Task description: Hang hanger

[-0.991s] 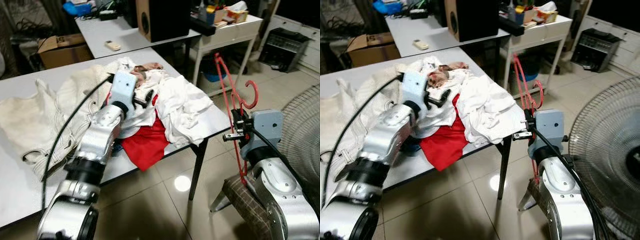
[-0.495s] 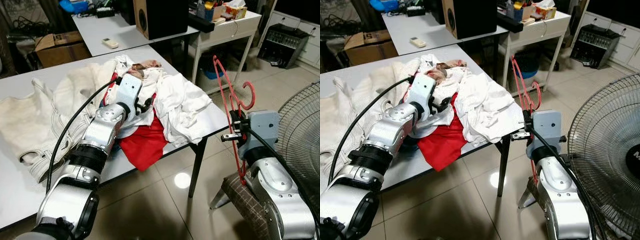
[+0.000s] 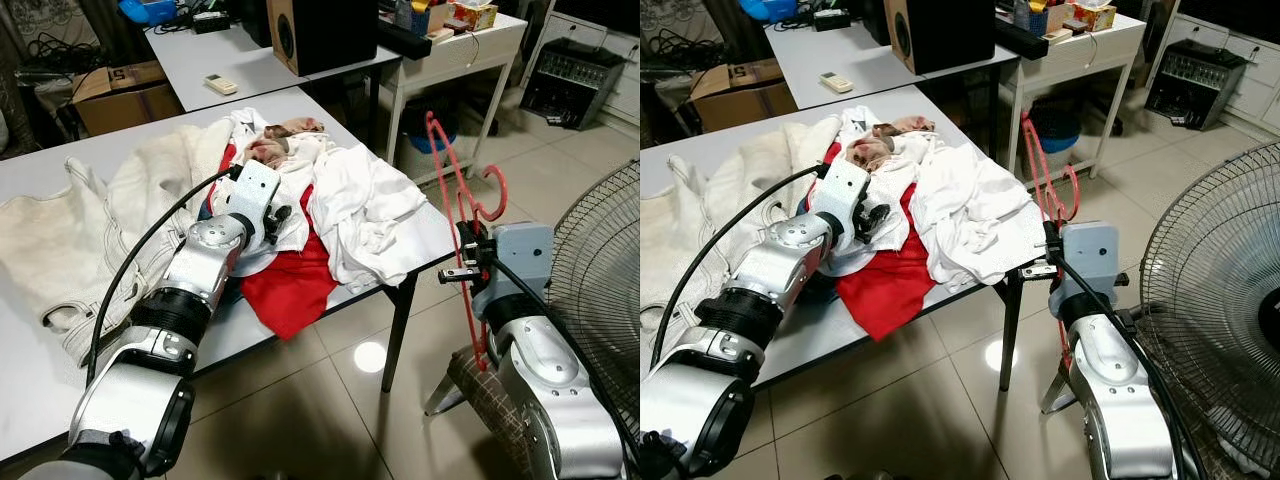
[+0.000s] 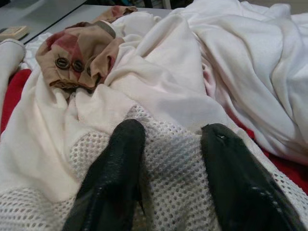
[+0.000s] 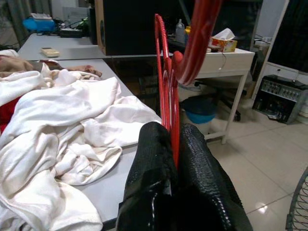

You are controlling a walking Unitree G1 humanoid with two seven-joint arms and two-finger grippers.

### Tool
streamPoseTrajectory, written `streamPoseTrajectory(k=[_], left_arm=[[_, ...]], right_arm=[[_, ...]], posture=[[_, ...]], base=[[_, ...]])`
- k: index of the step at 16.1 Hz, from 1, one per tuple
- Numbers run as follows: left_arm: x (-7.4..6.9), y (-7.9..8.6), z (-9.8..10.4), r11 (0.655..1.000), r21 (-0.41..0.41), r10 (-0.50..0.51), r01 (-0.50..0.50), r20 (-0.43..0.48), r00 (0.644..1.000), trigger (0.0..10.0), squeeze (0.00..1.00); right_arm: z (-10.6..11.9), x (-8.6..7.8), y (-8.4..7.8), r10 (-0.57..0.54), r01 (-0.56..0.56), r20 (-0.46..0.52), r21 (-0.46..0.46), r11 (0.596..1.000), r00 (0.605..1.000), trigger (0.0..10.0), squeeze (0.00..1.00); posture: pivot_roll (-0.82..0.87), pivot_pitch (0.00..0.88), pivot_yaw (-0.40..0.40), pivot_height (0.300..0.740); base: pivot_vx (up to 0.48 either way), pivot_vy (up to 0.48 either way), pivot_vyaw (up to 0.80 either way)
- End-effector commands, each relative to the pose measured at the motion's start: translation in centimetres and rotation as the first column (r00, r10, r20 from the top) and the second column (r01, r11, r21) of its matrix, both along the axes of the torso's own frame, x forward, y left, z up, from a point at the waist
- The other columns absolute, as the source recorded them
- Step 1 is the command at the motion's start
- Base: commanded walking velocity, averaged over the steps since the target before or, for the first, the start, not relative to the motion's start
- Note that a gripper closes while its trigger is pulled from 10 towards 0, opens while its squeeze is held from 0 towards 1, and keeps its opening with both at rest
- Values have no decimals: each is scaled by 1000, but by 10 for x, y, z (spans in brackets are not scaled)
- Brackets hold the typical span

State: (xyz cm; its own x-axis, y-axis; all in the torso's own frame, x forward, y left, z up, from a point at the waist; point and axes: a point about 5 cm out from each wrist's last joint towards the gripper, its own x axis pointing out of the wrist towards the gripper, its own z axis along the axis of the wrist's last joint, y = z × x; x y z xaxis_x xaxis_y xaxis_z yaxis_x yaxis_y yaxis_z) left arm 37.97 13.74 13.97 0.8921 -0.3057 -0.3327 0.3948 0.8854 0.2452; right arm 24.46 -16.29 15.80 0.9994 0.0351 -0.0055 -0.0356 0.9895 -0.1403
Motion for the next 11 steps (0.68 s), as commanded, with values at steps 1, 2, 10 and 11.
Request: streamPoseTrajectory(k=[1,2,10,11], left_arm=[[2,2,3,1000,22,-4,4,7,1000,0,0],[2,3,2,1000,23,1,-1,6,1000,0,0],[0,10,-2,999,-13,32,-32,20,999,0,0],[0,11,-2,999,-27,38,-37,25,999,0,0]], right_arm=[[-1,-2,1,-2,2,5,-1,1000,1000,10000,0],[-1,-1,2,1,-1,5,-3,1000,1000,10000,0],[0,2,1,1,-1,9,-2,1000,1000,10000,0],[-1,1,1,-2,2,5,-2,1000,1000,10000,0]], posture=[[-90,0,99,740],[-89,0,95,740],[-81,0,78,740],[-83,0,78,740]], base=[[0,0,0],[0,0,0],[0,0,0],[0,0,0]])
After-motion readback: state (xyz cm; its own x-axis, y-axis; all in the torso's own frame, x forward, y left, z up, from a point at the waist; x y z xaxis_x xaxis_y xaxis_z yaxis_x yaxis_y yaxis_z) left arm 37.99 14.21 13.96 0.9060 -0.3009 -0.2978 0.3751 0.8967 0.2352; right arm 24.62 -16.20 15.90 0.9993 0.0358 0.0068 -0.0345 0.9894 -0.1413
